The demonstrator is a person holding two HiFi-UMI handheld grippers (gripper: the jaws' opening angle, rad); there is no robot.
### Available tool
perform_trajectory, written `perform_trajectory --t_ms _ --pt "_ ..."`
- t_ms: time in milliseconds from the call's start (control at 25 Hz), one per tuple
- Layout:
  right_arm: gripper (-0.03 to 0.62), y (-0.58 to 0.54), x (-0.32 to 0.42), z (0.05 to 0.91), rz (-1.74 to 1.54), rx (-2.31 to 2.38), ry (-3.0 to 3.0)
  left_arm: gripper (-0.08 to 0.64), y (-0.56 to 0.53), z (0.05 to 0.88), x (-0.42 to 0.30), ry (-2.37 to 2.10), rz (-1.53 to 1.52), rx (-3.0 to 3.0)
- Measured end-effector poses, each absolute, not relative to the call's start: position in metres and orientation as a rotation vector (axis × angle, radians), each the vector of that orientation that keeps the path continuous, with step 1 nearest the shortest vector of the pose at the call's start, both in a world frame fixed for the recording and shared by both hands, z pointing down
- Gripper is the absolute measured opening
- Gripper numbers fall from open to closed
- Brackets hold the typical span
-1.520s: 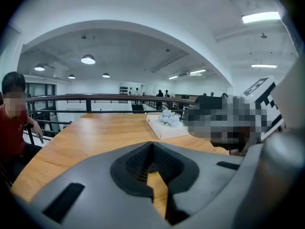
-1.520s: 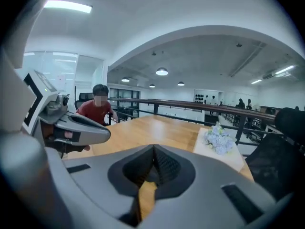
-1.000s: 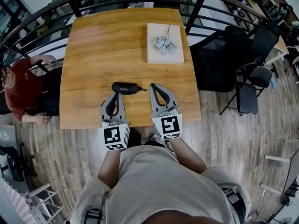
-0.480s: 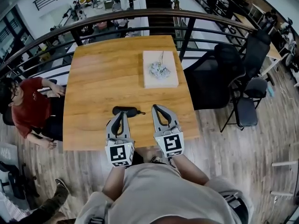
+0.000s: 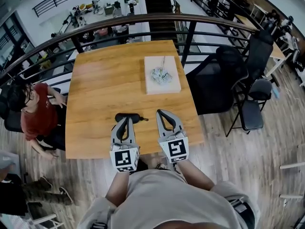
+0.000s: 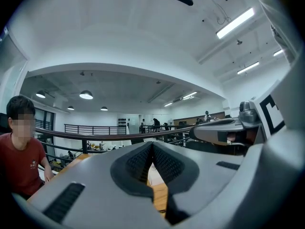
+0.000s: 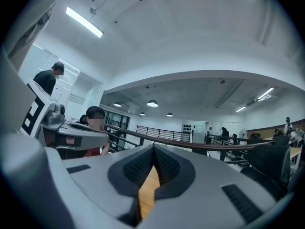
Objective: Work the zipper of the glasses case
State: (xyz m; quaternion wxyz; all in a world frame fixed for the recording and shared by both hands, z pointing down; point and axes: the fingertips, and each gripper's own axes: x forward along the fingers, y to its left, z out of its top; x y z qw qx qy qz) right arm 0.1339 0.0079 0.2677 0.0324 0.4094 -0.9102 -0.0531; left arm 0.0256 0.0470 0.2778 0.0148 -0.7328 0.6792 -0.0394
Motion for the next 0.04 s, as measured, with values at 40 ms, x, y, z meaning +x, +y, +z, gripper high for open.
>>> perform_trajectory --t_ms 40 --pt "0.026 0.0086 0.1341 0.2678 -0.163 1.26 -2.802 0.025 0.0474 0.2783 0.0268 2.111 -0.123 -2.285"
